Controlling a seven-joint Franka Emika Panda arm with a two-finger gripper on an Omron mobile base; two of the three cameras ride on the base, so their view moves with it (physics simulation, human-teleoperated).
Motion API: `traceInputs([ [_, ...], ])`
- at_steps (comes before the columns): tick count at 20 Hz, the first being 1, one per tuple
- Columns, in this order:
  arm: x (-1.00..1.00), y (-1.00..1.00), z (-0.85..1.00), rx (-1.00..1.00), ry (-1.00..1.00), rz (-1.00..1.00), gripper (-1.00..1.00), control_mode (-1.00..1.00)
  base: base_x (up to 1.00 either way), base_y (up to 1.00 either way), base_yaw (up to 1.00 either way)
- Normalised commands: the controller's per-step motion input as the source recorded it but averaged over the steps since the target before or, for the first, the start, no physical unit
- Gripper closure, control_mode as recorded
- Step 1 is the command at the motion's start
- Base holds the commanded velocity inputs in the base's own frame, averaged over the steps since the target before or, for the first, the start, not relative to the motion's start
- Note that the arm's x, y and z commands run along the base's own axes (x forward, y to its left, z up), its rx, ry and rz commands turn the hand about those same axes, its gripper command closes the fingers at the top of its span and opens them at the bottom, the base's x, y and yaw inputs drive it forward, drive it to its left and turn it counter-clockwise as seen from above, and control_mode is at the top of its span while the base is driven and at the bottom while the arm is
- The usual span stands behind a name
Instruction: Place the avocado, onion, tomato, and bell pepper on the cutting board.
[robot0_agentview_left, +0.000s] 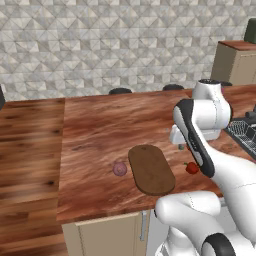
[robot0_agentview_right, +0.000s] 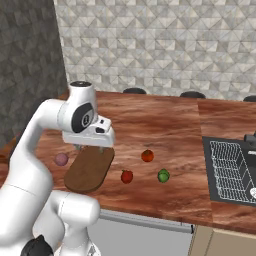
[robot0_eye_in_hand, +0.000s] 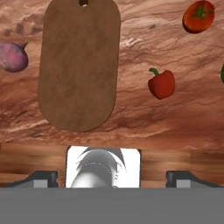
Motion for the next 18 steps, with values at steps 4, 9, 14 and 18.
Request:
traceInputs([
  [4, -0.33, -0.34, -0.38, -0.04, 0.08, 0.0, -1.0, -1.0, 0.0, 0.0, 0.0],
  [9, -0.18, -0.37, -0.32, -0.02, 0.03, 0.0, -1.0, -1.0, 0.0, 0.0, 0.0],
  [14, -0.04, -0.42, -0.28, 0.0, 0.0, 0.0, -1.0, -1.0, 0.0, 0.0, 0.0],
  [18, 0.01, -0.32, -0.27, 0.0, 0.0, 0.0, -1.0, -1.0, 0.0, 0.0, 0.0],
])
